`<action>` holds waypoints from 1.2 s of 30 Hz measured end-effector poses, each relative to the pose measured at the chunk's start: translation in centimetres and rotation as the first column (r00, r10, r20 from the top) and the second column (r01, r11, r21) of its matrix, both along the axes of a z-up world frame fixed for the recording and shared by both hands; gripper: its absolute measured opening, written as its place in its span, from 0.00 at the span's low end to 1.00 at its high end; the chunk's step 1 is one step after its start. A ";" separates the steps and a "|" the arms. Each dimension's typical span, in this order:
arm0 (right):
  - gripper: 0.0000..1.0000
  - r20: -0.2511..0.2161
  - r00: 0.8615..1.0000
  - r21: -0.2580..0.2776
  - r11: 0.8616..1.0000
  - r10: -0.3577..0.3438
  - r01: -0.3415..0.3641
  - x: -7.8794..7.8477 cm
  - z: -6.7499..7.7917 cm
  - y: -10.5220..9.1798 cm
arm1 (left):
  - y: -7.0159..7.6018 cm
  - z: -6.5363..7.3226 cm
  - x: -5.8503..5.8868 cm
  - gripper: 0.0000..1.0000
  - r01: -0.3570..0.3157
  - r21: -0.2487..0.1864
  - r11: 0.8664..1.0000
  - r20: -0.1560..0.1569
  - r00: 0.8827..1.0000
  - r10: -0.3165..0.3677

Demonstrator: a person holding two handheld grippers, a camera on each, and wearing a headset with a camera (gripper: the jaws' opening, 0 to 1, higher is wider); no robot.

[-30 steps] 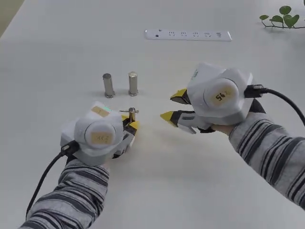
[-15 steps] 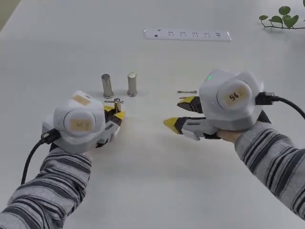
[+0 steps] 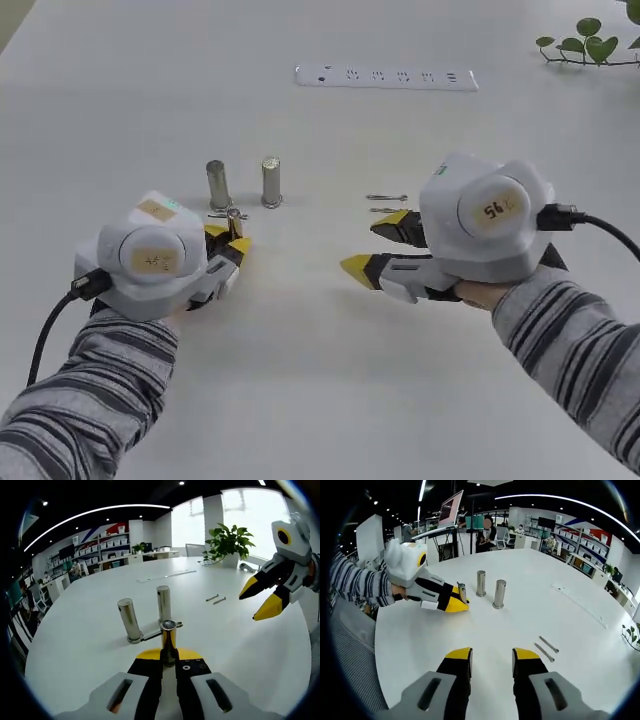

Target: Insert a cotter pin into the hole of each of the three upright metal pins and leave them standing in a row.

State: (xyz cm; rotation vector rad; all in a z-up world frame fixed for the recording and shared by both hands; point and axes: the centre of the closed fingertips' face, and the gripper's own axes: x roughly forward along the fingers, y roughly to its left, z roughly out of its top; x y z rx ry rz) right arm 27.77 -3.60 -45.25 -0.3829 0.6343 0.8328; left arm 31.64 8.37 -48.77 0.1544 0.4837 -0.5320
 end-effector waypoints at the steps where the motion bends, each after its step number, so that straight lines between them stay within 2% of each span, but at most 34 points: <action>1: 0.28 -0.002 1.000 0.001 1.000 -0.003 0.003 0.0 0.0 0.0 | 0.0 0.0 0.0 0.05 -0.004 -0.005 1.000 -0.002 1.000 0.004; 9: 0.27 -0.012 1.000 0.010 1.000 -0.011 0.011 -0.2 -0.2 -0.1 | -0.1 0.1 0.0 0.05 -0.003 -0.018 1.000 -0.006 1.000 0.003; 14: 0.28 -0.014 1.000 0.033 0.999 -0.015 0.015 -0.3 -0.1 0.1 | 0.0 0.1 0.0 0.05 -0.006 -0.023 1.000 -0.010 1.000 0.006; 21: 0.29 -0.019 1.000 0.030 1.000 -0.009 0.009 -0.5 -0.3 0.2 | 0.0 -0.1 -0.1 0.07 -0.016 -0.027 1.000 -0.024 1.000 0.015; 28: 0.29 -0.028 1.000 0.029 0.999 -0.013 0.014 -0.6 -0.4 0.0 | 0.2 -0.2 -0.3 0.17 -0.014 -0.022 1.000 -0.030 0.999 0.013; 36: 0.30 -0.018 0.999 0.074 0.997 -0.029 0.030 0.3 0.6 0.4 | -0.1 1.0 -1.3 0.44 0.008 -0.068 0.998 -0.021 1.000 -0.010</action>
